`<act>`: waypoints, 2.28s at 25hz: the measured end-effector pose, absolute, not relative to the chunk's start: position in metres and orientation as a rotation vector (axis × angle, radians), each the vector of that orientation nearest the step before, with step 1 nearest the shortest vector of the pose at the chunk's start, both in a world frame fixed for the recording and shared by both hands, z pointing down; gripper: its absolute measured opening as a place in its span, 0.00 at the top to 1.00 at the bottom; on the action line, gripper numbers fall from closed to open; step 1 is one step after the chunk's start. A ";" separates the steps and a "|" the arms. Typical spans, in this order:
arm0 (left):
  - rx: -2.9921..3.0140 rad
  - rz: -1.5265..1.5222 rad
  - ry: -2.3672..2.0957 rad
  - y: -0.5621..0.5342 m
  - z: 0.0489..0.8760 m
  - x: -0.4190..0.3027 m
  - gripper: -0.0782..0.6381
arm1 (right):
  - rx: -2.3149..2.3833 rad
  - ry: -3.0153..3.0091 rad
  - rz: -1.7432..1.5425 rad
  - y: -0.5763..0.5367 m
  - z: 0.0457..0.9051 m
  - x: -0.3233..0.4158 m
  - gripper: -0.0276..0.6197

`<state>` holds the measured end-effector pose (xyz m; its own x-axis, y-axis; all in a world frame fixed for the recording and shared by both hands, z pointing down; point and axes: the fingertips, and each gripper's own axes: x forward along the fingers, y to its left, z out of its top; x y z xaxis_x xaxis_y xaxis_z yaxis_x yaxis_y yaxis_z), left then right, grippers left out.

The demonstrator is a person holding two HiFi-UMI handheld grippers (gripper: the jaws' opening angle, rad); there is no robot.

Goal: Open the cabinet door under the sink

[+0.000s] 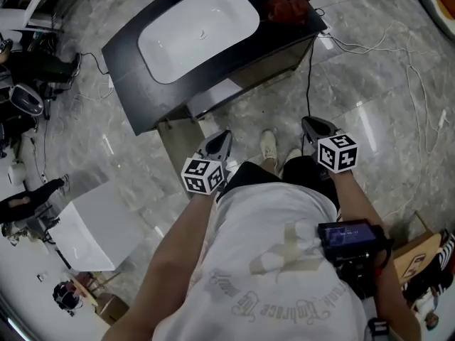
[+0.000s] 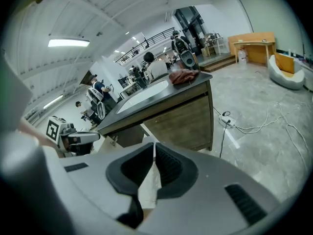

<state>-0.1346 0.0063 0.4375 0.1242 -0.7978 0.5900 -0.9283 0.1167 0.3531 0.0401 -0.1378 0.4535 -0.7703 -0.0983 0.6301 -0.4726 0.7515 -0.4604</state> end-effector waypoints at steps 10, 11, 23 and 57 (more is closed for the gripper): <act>1.644 0.257 -1.660 -0.024 0.490 -0.156 0.88 | 0.530 -2.350 0.898 -0.160 0.477 0.041 0.92; 1.635 0.258 -1.657 -0.025 0.494 -0.155 0.88 | 0.539 -2.346 0.908 -0.162 0.479 0.045 0.92; 1.569 0.293 -1.679 -0.074 0.557 -0.157 0.88 | 0.480 -2.312 0.958 -0.185 0.543 0.067 0.92; 1.617 0.317 -1.919 -0.150 0.633 -0.249 0.66 | 0.404 -2.282 1.051 -0.135 0.650 0.048 0.92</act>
